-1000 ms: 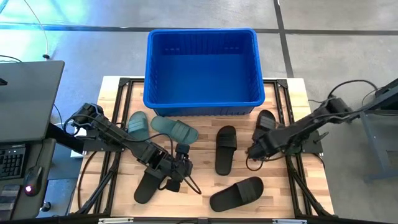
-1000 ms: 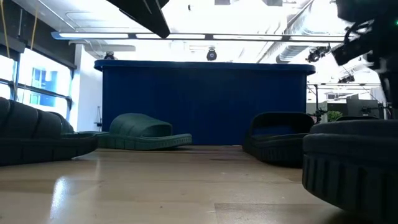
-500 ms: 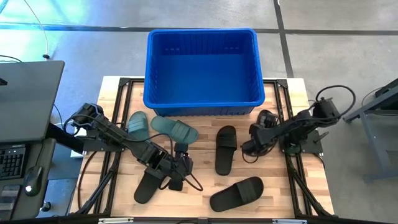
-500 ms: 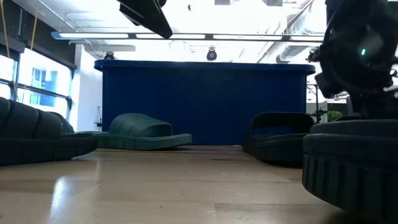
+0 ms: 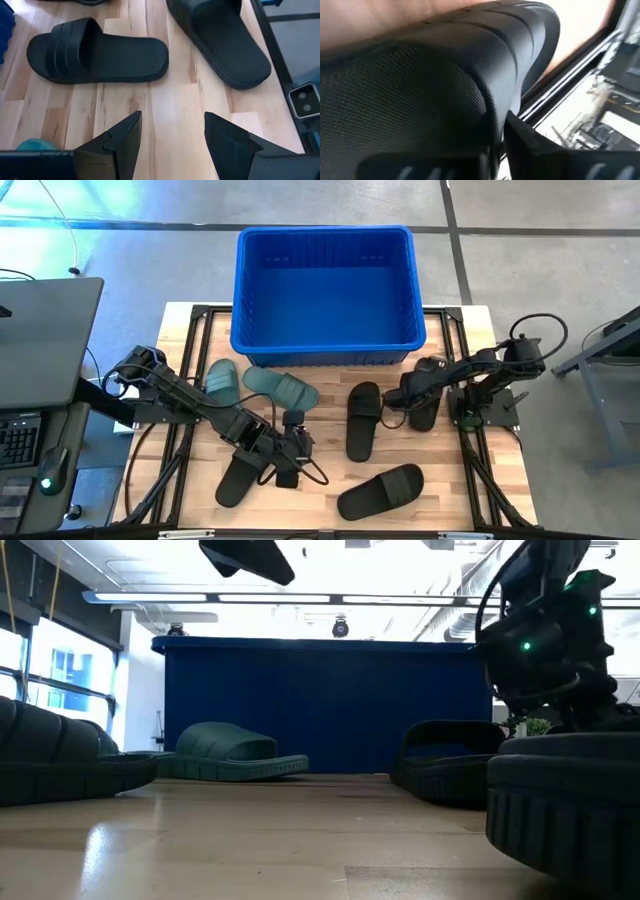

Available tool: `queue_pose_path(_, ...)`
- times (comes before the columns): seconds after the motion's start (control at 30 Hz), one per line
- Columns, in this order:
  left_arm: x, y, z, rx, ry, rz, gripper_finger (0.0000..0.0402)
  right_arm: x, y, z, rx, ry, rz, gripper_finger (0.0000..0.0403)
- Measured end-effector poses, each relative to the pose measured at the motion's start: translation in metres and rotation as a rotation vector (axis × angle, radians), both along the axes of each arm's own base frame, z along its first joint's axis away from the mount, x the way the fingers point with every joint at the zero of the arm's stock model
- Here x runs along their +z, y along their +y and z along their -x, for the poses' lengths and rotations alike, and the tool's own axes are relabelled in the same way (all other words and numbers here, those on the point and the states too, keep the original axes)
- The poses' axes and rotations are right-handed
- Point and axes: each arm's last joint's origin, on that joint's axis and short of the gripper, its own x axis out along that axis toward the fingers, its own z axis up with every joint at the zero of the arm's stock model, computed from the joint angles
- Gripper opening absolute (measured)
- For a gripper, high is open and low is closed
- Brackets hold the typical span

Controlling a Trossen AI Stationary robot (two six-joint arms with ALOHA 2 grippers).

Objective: Pick and place slides into bin
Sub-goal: Put the black slide into the blue bin

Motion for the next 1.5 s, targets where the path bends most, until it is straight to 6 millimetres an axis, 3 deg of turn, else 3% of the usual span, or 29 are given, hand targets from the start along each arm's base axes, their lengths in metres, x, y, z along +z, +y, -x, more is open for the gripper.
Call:
queue_pose_path(0.1, 0.001, -0.001, -0.001, -0.014, -0.004, 0.023, 0.02, 0.016, 0.015, -0.01, 0.009, -0.033, -0.031, 0.0015)
queue_pose_path(0.23, 0.001, -0.002, -0.001, -0.031, -0.01, 0.049, 0.02, 0.058, 0.042, -0.034, 0.079, -0.205, -0.115, 0.0007)
queue_pose_path(0.4, 0.004, -0.005, -0.004, -0.065, -0.037, 0.099, 0.02, 0.14, 0.078, -0.059, 0.152, -0.512, -0.333, 0.0003)
queue_pose_path(0.5, 0.005, -0.005, -0.005, -0.069, -0.051, 0.106, 0.02, 0.198, 0.09, -0.063, 0.249, -0.691, -0.346, 0.0002)
queue_pose_path(0.6, 0.006, -0.005, -0.006, -0.071, -0.063, 0.108, 0.02, 0.251, 0.086, -0.056, 0.362, -0.832, -0.161, 0.0002)
queue_pose_path(0.7, 0.006, -0.005, -0.006, -0.057, -0.069, 0.091, 0.02, 0.293, 0.07, -0.05, 0.427, -0.963, 0.209, 0.0001)
queue_pose_path(0.8, 0.006, -0.004, -0.006, -0.043, -0.075, 0.076, 0.02, 0.327, 0.046, -0.044, 0.415, -0.982, 0.614, 0.0001)
queue_pose_path(0.9, 0.006, -0.004, -0.006, -0.03, -0.08, 0.063, 0.02, 0.348, 0.016, -0.041, 0.317, -0.914, 0.841, 0.0001)
queue_pose_path(1.03, 0.006, -0.003, -0.006, -0.019, -0.084, 0.053, 0.02, 0.354, -0.036, -0.037, 0.159, -0.841, 0.834, 0.0001)
queue_pose_path(1.17, 0.006, -0.003, -0.006, -0.005, -0.089, 0.04, 0.02, 0.335, -0.095, -0.044, 0.078, -0.755, 0.718, 0.0)
queue_pose_path(1.33, 0.007, -0.002, -0.006, 0.0, -0.092, 0.035, 0.02, 0.285, -0.164, -0.068, 0.162, -0.721, 0.65, 0.0)
queue_pose_path(1.5, 0.007, -0.002, -0.006, 0.009, -0.094, 0.046, 0.02, 0.213, -0.211, -0.077, 0.252, -0.578, 0.687, 0.0)
